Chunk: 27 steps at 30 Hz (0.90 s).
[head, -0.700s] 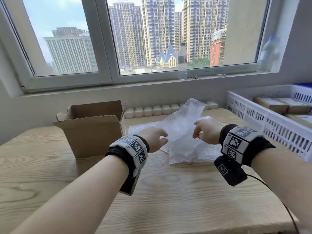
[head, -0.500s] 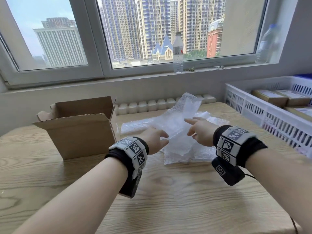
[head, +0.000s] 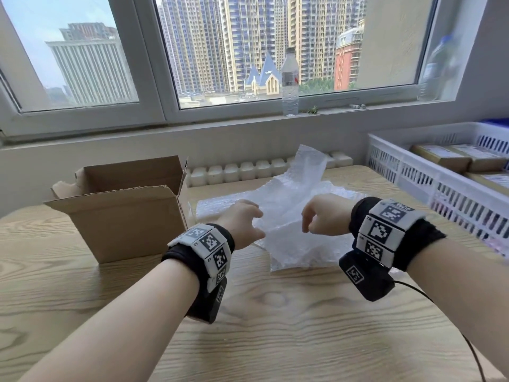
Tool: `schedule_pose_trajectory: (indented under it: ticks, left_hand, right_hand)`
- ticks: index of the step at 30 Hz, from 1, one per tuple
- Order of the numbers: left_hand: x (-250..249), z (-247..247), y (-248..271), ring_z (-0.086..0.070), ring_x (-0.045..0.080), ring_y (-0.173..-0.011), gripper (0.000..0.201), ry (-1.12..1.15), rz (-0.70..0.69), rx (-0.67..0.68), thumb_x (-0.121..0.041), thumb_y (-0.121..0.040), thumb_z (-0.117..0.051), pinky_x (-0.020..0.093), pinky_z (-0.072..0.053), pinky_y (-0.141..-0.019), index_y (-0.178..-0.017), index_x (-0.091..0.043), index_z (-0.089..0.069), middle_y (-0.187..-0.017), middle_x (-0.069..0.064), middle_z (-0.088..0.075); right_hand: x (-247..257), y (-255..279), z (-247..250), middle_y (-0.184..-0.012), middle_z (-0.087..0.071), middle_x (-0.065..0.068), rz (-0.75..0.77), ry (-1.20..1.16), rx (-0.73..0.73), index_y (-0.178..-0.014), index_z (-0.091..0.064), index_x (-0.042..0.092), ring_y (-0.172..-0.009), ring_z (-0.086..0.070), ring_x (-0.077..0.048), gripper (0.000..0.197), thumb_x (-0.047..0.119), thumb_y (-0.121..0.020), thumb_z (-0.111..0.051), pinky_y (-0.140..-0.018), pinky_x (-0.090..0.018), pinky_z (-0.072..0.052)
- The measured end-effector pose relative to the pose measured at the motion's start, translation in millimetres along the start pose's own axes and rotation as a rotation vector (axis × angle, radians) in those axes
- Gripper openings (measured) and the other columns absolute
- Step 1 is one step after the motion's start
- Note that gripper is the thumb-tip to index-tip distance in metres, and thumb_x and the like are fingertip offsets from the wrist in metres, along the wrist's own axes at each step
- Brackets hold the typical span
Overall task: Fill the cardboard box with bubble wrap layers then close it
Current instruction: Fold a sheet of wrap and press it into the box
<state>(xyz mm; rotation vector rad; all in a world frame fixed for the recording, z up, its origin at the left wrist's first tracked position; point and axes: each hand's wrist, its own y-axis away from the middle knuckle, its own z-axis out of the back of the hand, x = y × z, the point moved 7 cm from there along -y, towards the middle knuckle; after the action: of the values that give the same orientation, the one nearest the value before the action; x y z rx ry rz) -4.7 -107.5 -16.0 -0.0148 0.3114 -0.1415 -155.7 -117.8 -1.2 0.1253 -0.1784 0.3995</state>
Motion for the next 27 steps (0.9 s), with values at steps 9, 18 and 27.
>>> schedule_pose_trajectory:
  ticks: [9, 18, 27]
  left_hand:
    - [4.5, -9.1, 6.0, -0.032, 0.016, -0.139, 0.057, 0.055, 0.017, 0.062, -0.029, -0.091, -0.057, 0.029, -0.027, -0.111, -0.144, -0.021, -0.035, -0.151, 0.001, -0.033]
    - [1.8, 1.0, -3.7, -0.034, 0.020, -0.138, 0.058, 0.325, 0.009, -0.040, -0.012, -0.092, -0.053, 0.034, -0.031, -0.114, -0.146, -0.011, -0.030, -0.154, 0.003, -0.024]
    - [-31.8, 76.9, 37.9, -0.054, 0.010, -0.105, 0.049, 0.569, -0.321, -0.456, 0.002, -0.090, -0.054, 0.015, -0.046, -0.095, -0.136, -0.012, -0.045, -0.134, -0.002, -0.041]
  right_hand:
    - [-8.0, -27.8, -4.6, -0.159, -0.009, 0.000, -0.137, 0.097, -0.074, -0.132, -0.053, 0.015, -0.141, -0.025, -0.029, 0.052, 0.001, -0.083, -0.043, -0.108, -0.039, -0.038]
    - [6.5, -21.3, -7.5, -0.142, -0.039, -0.009, -0.052, 0.036, -0.088, -0.109, -0.066, 0.006, -0.138, -0.026, -0.027, 0.031, 0.004, -0.091, -0.040, -0.109, -0.035, -0.032]
    - [30.8, -3.9, 45.7, -0.139, -0.049, -0.011, 0.038, -0.266, -0.592, -0.146, -0.020, 0.016, -0.129, -0.044, -0.027, 0.086, 0.021, -0.078, -0.073, -0.106, -0.033, -0.036]
